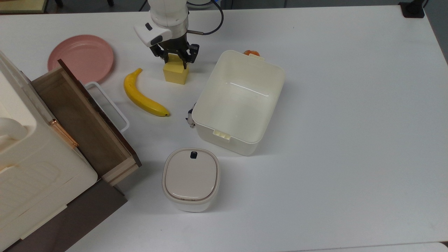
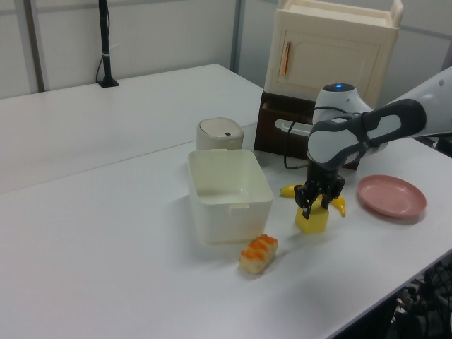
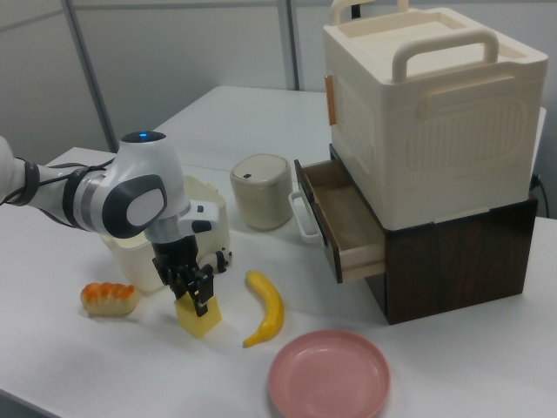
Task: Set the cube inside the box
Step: 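Lift the yellow cube and carry it over the cream box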
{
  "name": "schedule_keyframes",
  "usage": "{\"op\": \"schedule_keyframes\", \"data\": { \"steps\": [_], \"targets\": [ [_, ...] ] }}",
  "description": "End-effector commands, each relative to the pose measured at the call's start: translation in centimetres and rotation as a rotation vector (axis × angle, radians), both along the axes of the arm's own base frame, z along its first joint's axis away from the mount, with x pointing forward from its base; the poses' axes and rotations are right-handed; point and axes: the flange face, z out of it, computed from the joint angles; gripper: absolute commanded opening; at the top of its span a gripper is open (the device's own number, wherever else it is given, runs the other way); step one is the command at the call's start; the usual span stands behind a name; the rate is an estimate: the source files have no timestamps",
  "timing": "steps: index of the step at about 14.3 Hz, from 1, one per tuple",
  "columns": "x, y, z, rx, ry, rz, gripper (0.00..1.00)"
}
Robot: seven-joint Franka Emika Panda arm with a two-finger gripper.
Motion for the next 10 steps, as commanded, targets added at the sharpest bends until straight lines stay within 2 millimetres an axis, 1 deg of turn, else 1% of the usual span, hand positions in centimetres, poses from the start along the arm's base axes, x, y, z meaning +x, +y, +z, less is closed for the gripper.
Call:
{"op": "schedule_keyframes", "data": {
  "steps": [1, 2, 5, 7, 9, 10],
  "targets": [
    [-0.1, 0.3, 0.7, -0.012, -0.039, 0.026, 0.34],
    [-0.1, 0.3, 1.1, -0.013, -0.045, 0.024, 0.31],
    [-0.1, 0.3, 2.1, -0.017, -0.060, 0.025, 0.30],
    [-0.1, 0.3, 4.2, -0.022, -0.099, 0.024, 0.30],
    [0.6, -0.2, 8.5, -0.027, -0.161, 0.001, 0.30],
    [1.2, -0.2, 10.2, -0.024, -0.173, -0.004, 0.30]
  ]
}}
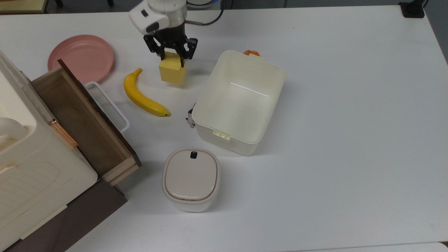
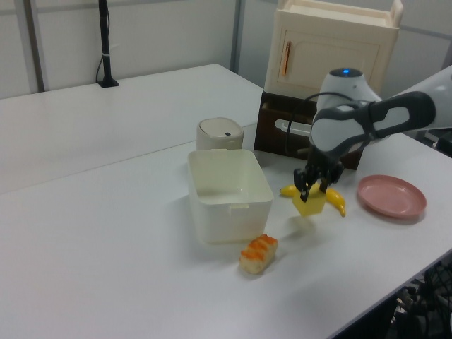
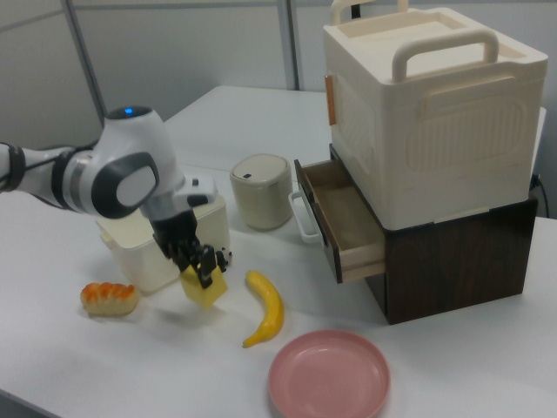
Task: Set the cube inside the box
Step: 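Lift the yellow cube and carry it over the cream box, then lower the cube into the cream box and open the gripper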
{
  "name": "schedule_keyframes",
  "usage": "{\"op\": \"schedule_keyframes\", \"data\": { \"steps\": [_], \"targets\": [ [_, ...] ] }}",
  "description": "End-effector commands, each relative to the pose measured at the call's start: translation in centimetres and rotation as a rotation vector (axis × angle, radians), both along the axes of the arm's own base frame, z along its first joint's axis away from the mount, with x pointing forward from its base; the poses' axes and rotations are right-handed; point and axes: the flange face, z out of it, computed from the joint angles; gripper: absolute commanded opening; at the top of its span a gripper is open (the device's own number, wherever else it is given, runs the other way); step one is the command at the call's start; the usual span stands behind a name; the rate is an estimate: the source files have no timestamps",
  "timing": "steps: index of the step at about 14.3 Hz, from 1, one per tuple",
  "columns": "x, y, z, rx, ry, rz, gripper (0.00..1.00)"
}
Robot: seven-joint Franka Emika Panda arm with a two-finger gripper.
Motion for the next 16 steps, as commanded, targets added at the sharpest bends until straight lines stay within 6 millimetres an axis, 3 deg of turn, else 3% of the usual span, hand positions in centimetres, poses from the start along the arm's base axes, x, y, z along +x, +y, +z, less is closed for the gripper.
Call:
{"op": "schedule_keyframes", "data": {
  "steps": [1, 4, 5, 7, 9, 12, 13, 14, 16],
  "targets": [
    [1.3, 0.0, 7.5, -0.008, -0.083, -0.007, 0.30],
    [2.8, 1.2, 12.0, 0.045, -0.146, -0.014, 0.30],
    [3.5, 2.7, 13.7, 0.058, -0.178, 0.006, 0.30],
    [4.7, 4.7, 14.9, 0.066, -0.203, 0.041, 0.30],
    [6.1, 8.1, 14.3, 0.079, -0.197, 0.089, 0.30],
    [6.7, 11.6, 12.2, 0.081, -0.160, 0.155, 0.33],
    [6.8, 12.8, 11.2, 0.081, -0.144, 0.175, 0.51],
    [7.0, 14.1, 10.2, 0.077, -0.127, 0.199, 1.00],
    [7.0, 14.8, 9.9, 0.067, -0.121, 0.220, 1.00]
  ]
}}
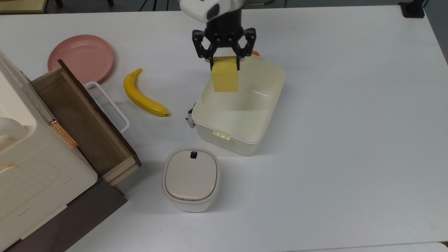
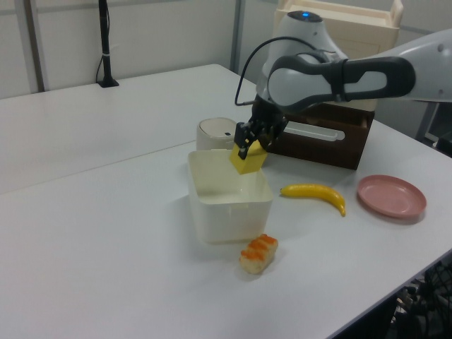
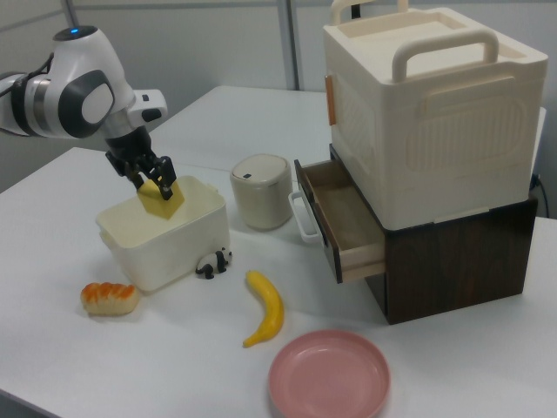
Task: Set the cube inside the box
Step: 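Lower the cube into the cream box and open the gripper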
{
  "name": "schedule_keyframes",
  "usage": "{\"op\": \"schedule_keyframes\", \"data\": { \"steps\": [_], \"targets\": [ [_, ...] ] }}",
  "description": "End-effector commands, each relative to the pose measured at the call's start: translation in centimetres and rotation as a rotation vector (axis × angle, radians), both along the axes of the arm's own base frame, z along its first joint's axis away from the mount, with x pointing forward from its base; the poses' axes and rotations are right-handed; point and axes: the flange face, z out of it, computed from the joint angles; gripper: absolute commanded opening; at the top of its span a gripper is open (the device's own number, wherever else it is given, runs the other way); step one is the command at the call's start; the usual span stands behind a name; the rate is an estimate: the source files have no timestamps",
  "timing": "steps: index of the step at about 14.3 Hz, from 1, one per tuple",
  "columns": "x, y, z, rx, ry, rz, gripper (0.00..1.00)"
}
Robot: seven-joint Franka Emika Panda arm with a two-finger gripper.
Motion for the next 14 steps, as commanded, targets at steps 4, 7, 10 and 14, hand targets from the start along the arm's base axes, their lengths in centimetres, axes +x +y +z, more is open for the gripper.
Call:
{"op": "schedule_keyframes", "data": {
  "steps": [4, 7, 10, 14],
  "targets": [
    [0.2, 1.6, 0.1, -0.010, 0.015, 0.027, 1.00],
    [0.0, 1.2, 1.2, -0.015, 0.020, 0.018, 1.00],
    [-0.6, -0.9, 4.1, -0.040, 0.151, -0.023, 1.00],
    [-2.5, -5.2, 9.9, -0.043, 0.198, -0.134, 1.00]
  ]
}}
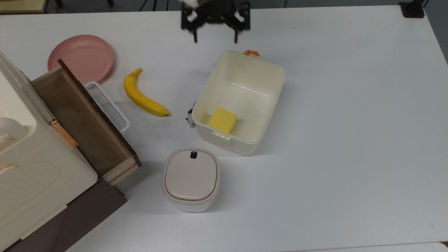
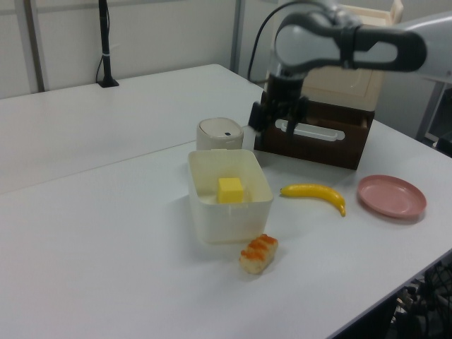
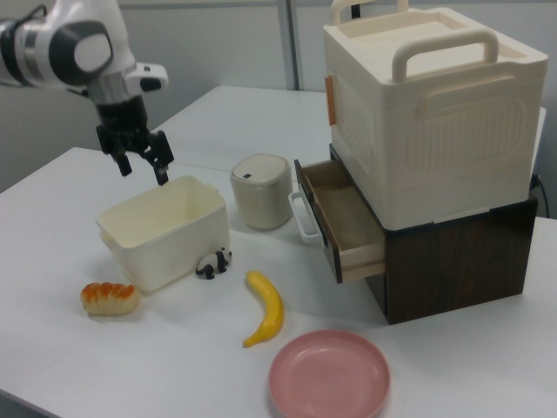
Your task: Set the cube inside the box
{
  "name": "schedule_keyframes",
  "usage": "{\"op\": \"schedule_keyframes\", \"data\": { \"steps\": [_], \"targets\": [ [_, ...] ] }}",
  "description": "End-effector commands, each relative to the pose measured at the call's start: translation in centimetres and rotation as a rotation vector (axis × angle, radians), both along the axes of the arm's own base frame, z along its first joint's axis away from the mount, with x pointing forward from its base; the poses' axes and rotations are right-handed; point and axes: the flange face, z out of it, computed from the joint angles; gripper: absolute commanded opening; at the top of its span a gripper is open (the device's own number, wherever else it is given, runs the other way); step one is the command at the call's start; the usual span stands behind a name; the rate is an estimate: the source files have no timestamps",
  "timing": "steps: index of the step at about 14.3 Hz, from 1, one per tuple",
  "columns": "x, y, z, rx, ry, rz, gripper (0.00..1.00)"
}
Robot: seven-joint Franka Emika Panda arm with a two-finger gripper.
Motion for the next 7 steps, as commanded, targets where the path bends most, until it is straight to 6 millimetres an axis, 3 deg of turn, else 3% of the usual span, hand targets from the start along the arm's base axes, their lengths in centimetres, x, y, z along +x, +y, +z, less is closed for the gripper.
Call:
{"op": "schedule_keyframes", "data": {
  "steps": [1, 7],
  "targets": [
    [-1.8, -2.8, 4.3, -0.014, -0.015, -0.118, 1.00],
    [-2.5, -7.3, 4.2, -0.011, 0.041, -0.100, 1.00]
  ]
}}
